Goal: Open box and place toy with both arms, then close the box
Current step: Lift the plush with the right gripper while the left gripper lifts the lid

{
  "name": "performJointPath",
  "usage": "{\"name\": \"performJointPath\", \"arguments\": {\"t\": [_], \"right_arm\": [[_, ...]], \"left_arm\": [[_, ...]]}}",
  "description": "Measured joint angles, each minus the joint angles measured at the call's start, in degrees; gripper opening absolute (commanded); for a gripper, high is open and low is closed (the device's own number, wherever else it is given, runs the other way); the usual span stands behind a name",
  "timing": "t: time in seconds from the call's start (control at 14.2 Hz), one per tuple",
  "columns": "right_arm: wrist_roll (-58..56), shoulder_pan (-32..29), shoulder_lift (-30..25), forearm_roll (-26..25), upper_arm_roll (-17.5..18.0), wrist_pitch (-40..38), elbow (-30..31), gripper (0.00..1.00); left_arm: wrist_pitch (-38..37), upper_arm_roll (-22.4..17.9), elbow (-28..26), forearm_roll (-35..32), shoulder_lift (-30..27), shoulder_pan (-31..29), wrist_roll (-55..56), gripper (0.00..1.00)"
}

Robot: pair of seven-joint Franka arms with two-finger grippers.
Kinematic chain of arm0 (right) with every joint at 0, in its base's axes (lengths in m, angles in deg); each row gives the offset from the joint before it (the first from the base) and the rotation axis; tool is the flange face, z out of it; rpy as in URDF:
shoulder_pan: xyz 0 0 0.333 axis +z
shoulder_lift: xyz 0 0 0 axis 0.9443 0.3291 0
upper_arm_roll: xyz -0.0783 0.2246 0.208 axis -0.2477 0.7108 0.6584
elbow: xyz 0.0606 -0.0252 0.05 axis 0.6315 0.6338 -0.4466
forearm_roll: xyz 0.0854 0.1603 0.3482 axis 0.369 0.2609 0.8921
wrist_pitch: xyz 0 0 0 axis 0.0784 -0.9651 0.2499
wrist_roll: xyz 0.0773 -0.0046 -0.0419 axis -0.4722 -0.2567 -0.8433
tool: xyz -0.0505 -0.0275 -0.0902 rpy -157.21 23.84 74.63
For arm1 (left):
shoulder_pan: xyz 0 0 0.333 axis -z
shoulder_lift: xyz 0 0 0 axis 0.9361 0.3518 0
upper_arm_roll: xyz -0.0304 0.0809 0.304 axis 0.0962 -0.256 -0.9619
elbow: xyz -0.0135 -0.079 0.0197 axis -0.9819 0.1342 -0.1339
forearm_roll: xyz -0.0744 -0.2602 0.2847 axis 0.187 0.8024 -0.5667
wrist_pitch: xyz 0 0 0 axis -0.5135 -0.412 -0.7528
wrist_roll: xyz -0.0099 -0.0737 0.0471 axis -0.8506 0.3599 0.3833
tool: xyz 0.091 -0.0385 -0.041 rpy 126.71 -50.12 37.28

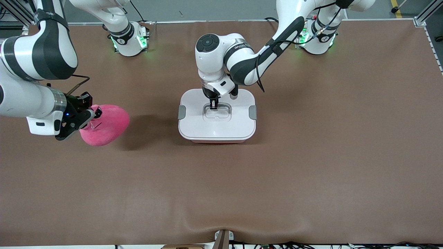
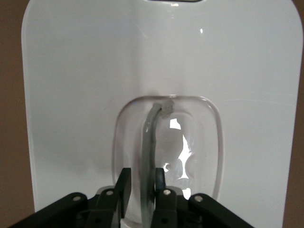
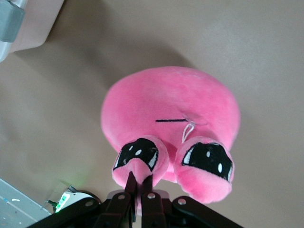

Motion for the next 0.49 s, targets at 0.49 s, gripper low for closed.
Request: {"name": "performJointPath", "arguments": {"t": [0.49], "right_arm": [[-0.5,0.6,0.0,0.0,0.2,-0.7,-3.1,0.00]], "left_arm": [[0.0,-0.3,1.2,0.0,-0.6,-0.3,0.0,0.00]]}}
